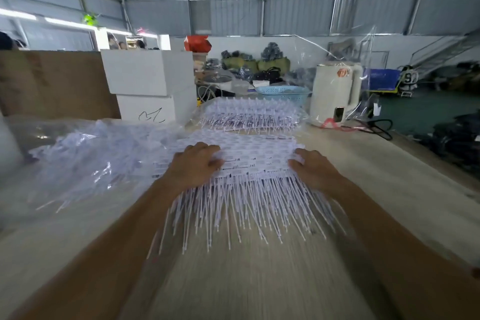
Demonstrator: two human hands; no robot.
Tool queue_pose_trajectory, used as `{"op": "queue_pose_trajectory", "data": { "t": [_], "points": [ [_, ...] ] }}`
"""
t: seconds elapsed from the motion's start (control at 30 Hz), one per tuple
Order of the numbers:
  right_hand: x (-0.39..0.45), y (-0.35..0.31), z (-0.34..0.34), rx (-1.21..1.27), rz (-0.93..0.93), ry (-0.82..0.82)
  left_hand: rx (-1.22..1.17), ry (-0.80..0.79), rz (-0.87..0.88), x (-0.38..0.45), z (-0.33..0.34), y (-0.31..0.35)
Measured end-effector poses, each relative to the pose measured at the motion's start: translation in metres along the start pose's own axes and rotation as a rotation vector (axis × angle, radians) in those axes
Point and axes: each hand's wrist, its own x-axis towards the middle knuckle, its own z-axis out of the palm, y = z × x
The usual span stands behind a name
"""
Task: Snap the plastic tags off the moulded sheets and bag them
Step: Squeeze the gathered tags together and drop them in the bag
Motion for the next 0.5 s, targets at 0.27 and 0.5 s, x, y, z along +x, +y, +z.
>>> {"op": "queue_pose_trajectory", "data": {
  "t": [0.27, 0.5],
  "points": [
    [-0.001, 0.001, -0.006, 0.101, 0.016, 0.135, -0.176, 0.138, 0.084, 0.002, 0.005, -0.002],
    [-0.001, 0.000, -0.012, 0.087, 0.019, 0.090, -0.196, 0.284, 0.156, -0.004, 0.015, 0.001]
  ]
}}
